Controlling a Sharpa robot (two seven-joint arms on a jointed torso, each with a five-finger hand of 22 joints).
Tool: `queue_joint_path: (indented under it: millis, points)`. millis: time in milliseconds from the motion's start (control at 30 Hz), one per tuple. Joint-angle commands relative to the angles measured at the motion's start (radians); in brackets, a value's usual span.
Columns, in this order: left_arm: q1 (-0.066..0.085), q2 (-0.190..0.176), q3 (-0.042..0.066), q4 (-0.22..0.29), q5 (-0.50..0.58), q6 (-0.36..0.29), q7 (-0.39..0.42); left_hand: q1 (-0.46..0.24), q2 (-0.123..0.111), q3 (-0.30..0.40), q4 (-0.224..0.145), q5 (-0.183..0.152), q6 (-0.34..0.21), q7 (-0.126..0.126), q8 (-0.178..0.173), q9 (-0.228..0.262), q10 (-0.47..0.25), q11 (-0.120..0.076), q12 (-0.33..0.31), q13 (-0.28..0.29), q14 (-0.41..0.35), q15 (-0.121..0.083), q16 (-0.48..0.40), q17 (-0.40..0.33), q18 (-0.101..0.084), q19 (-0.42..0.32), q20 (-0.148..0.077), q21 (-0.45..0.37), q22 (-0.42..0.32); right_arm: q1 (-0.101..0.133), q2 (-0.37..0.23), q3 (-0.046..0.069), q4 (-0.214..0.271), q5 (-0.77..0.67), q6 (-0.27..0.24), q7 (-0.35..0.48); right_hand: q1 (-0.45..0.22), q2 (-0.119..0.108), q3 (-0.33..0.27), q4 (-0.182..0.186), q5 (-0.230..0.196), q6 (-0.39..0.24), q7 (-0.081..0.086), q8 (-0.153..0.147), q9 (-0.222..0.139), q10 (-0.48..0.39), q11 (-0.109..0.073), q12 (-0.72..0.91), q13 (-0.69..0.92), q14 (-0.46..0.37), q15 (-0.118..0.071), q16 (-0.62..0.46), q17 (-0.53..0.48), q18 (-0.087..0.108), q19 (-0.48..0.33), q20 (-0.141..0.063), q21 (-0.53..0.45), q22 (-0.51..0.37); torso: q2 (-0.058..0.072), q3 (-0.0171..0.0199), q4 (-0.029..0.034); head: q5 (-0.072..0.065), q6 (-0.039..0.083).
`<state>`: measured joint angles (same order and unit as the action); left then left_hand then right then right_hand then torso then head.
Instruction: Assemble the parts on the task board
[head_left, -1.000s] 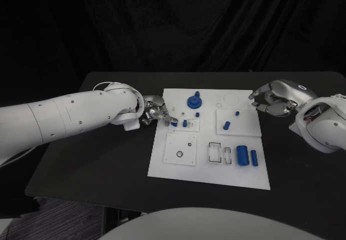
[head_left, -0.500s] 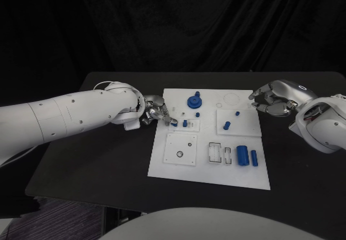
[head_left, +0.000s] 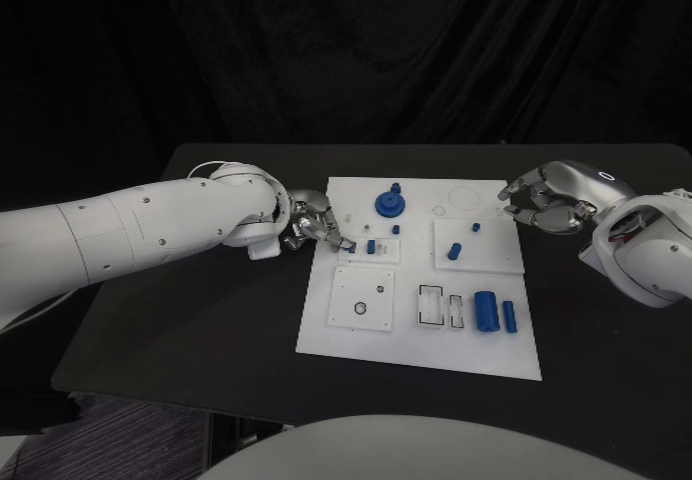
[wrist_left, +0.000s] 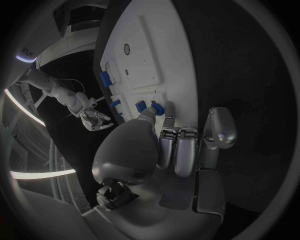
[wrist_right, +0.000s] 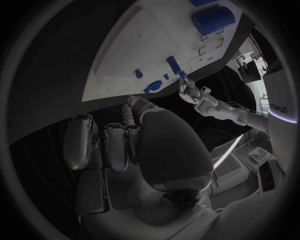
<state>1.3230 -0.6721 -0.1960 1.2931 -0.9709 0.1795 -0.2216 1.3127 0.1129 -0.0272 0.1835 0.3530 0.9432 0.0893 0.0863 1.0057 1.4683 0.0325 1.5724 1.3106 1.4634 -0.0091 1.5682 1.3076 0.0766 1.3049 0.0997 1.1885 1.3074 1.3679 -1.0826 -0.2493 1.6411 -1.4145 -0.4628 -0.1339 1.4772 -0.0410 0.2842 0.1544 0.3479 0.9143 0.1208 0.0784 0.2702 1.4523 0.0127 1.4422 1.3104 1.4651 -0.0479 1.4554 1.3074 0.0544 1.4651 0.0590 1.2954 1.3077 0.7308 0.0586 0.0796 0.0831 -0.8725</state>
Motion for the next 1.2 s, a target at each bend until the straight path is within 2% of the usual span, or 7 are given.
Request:
queue_joint_path:
  millis: [33,233,333,433,667,867,1200]
  points:
    - [-0.019,0.002,-0.016,0.001,-0.015,0.060,-0.057,0.018,-0.004,0.031,-0.010,0.014,-0.009,0.008,-0.022,-0.053,0.102,-0.003,-0.002,0.260,0.107,-0.005,0.003,0.263,0.015,0.001,-0.003,-0.005,0.142,-0.002,-0.001,0.001,0.001,0.000,0.010,-0.017,-0.001,0.003,0.009,-0.001,0.005,0.005,-0.006,-0.005,-0.001,-0.011,0.000,-0.006,0.104,0.073,-0.007,-0.008,0.139,0.009,-0.003,-0.006,-0.006,0.176,0.000,-0.0002,0.0001,0.000,0.000]
    - [-0.019,-0.002,-0.016,0.003,-0.015,0.059,-0.058,0.002,-0.039,0.126,-0.011,0.028,-0.008,0.019,-0.023,-0.189,0.102,0.006,-0.002,0.260,0.107,0.003,0.003,0.263,0.015,0.001,0.005,-0.006,0.142,-0.002,-0.001,0.001,0.001,0.000,0.013,-0.019,-0.001,0.003,0.009,-0.001,0.005,0.005,-0.006,-0.005,-0.001,-0.011,0.000,-0.006,0.104,0.073,-0.007,-0.008,0.139,0.009,-0.003,-0.006,-0.006,0.176,-0.001,-0.0007,-0.0002,0.001,0.000]
    - [-0.019,-0.004,-0.016,0.004,-0.015,0.058,-0.057,-0.005,-0.050,0.151,-0.013,0.032,-0.007,0.021,-0.025,-0.219,0.102,0.008,-0.002,0.260,0.107,0.005,0.003,0.263,0.015,0.000,0.006,-0.007,0.141,-0.002,-0.002,0.001,0.001,0.000,0.015,-0.020,-0.001,0.003,0.009,-0.001,0.005,0.005,-0.006,-0.005,-0.001,-0.011,0.000,-0.006,0.104,0.073,-0.007,-0.008,0.139,0.009,-0.003,-0.006,-0.006,0.176,-0.001,-0.0008,-0.0001,0.000,0.000]
    - [-0.019,-0.007,-0.016,0.007,-0.015,0.055,-0.057,-0.012,-0.068,0.205,-0.023,0.040,-0.021,0.030,-0.025,-0.279,0.102,0.014,-0.002,0.260,0.107,0.009,0.003,0.263,0.015,0.000,0.010,-0.007,0.141,-0.002,-0.002,0.001,0.001,0.000,0.018,-0.022,-0.001,0.003,0.009,-0.001,0.005,0.005,-0.006,-0.005,-0.001,-0.011,0.000,-0.006,0.104,0.073,-0.007,-0.008,0.139,0.009,-0.003,-0.006,-0.006,0.176,-0.001,-0.0005,0.0004,0.000,0.000]
    - [-0.019,-0.016,-0.016,0.012,-0.015,0.041,-0.050,-0.035,-0.095,0.314,-0.058,0.025,-0.022,0.040,-0.022,-0.391,0.102,0.022,-0.002,0.260,0.107,0.017,0.003,0.263,0.015,0.002,0.017,-0.004,0.142,-0.002,-0.003,0.001,0.001,0.000,0.024,-0.026,-0.001,0.002,0.009,-0.002,0.006,0.004,-0.006,-0.005,-0.001,-0.013,0.000,-0.008,0.102,0.073,-0.007,-0.011,0.136,0.010,-0.004,-0.006,-0.010,0.175,-0.001,-0.0005,-0.0004,0.001,0.000]
    - [-0.019,-0.024,-0.016,0.016,-0.015,0.030,-0.037,-0.045,-0.104,0.361,-0.091,0.017,0.024,0.029,-0.012,-0.414,0.102,0.014,-0.002,0.260,0.107,0.011,0.003,0.263,0.016,0.003,0.014,-0.002,0.142,-0.002,-0.003,0.001,0.001,0.000,0.028,-0.029,-0.001,0.002,0.010,-0.003,0.006,0.004,-0.006,-0.005,-0.001,-0.014,0.000,-0.008,0.101,0.072,-0.007,-0.012,0.135,0.010,-0.005,-0.006,-0.012,0.174,0.000,-0.0010,-0.0005,0.001,0.000]
    - [-0.019,-0.035,-0.016,0.025,-0.015,0.002,-0.007,-0.061,-0.114,0.384,-0.120,0.009,0.067,0.011,0.008,-0.416,0.102,-0.005,-0.002,0.260,0.107,-0.003,0.003,0.263,0.018,-0.002,0.003,-0.010,0.140,-0.002,-0.004,0.001,0.001,0.000,0.033,-0.033,0.000,0.002,0.010,-0.003,0.006,0.004,-0.006,-0.005,-0.001,-0.014,0.000,-0.009,0.101,0.072,-0.007,-0.012,0.136,0.011,-0.006,-0.005,-0.013,0.174,0.000,-0.0003,0.0001,0.000,0.000]
